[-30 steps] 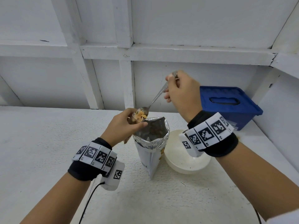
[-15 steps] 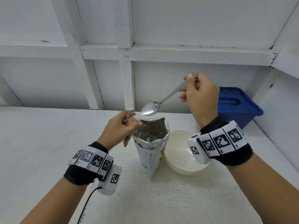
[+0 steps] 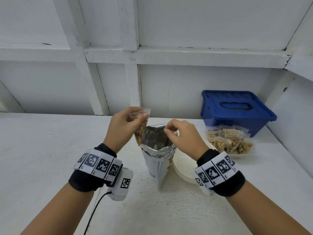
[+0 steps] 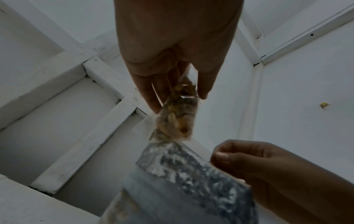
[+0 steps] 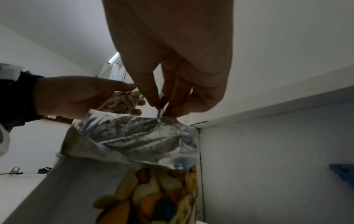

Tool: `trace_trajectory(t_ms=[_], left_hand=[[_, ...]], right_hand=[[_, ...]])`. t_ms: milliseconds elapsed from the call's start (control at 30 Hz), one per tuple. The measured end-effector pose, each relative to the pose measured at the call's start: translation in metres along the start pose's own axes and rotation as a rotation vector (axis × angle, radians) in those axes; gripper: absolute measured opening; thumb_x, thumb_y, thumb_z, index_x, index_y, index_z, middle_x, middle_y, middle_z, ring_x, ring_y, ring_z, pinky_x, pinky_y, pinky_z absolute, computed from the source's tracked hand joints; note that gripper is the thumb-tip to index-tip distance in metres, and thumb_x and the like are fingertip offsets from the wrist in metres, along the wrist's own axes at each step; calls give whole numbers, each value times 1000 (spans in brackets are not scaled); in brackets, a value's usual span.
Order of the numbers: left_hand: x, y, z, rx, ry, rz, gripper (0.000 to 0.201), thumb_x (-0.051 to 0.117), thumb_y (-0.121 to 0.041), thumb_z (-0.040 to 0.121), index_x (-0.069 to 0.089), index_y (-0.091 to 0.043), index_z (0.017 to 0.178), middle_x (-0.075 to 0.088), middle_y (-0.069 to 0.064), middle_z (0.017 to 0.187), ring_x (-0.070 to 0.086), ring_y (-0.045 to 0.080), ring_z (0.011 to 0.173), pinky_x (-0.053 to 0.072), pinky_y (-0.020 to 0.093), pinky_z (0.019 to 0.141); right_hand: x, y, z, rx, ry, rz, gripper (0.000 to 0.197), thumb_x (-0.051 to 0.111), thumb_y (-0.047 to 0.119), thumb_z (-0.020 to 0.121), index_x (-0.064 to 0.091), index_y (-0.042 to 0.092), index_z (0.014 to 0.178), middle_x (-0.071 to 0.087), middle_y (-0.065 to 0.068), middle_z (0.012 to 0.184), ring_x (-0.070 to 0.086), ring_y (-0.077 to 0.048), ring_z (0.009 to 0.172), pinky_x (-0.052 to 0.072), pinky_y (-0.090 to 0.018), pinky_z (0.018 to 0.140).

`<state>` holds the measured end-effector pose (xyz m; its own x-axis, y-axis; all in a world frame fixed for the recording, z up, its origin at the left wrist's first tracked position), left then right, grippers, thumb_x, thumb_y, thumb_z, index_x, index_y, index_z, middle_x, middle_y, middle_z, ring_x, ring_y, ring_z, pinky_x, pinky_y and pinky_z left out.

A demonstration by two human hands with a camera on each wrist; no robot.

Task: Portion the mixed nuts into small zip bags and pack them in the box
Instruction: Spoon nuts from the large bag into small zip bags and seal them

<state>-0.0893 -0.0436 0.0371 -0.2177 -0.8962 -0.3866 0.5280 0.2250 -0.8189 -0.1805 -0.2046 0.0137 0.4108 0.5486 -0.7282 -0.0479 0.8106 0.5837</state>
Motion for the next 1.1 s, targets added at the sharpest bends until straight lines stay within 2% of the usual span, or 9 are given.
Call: trace_trajectory(t_ms=[133,200,300,433,500,600,700,867,1100], left_hand=[[7,-7,0,-13,-49,-55,22,70,-32,79,66,-21,98,65,-17,87,64,-1,82,55,23,75],[12,-11,-1,-16,-60,-98,22,70,-31,79,64,-22,98,66,-13,89,66,6,85,55,26,76],[19,-16,-5,-30,-53,-159,28,71,-33,77,61,-24,101,67,-9,91,65,5,84,53,20,75],[22,-15,-6,-78,88,-388,39,60,-44,76,62,-20,107,69,-1,98,66,10,91,54,26,79],[21,-11,-5,-101,92,-417,25,58,-34,82,64,-19,101,69,2,96,66,15,91,55,32,79],[18,-6,-2,-85,33,-389,4,61,-16,86,65,-19,85,69,-8,75,64,7,75,55,27,69],[17,-6,-3,-43,23,-357,9,63,-16,85,64,-20,77,67,-11,65,62,5,66,53,22,60],[19,-16,-9,47,82,-303,6,63,-28,79,65,-23,78,68,-9,68,65,8,69,53,21,63],[5,13,-7,2,61,-37,9,55,-25,91,63,-21,92,68,-9,87,64,8,84,51,24,74]], right_hand=[[1,21,4,-68,-61,-213,46,47,64,80,62,25,100,64,14,96,49,-10,99,26,-32,80],[5,32,4,-105,-60,-234,55,46,70,75,59,24,102,65,12,97,52,-10,97,28,-34,81],[7,36,5,-88,-42,19,42,62,49,81,58,15,105,65,4,88,58,-13,84,45,-33,81],[2,25,6,50,47,372,26,63,22,87,61,12,110,67,2,95,62,-2,83,48,-9,73],[3,19,7,93,113,434,27,59,20,89,61,13,115,68,-1,104,64,-7,94,52,-17,81],[2,16,6,96,160,472,26,58,21,90,61,19,116,68,0,107,64,-9,99,53,-28,88],[-4,17,5,117,105,583,19,60,28,88,62,29,106,69,5,101,65,-8,95,55,-31,84],[-15,14,9,122,-59,541,9,63,23,86,71,21,89,71,-4,83,66,-23,80,57,-39,76],[-56,-2,7,173,-143,544,12,55,15,90,66,17,85,67,0,81,64,-9,74,56,-22,64]])
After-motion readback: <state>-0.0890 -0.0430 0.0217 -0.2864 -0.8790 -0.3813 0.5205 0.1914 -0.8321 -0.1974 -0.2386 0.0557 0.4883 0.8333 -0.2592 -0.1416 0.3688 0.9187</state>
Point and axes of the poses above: each hand's wrist, its own z-axis towards the middle knuckle, its own x-axis out of the palm, y = z × x, the point moved 5 cm from there along z, towards the middle knuckle
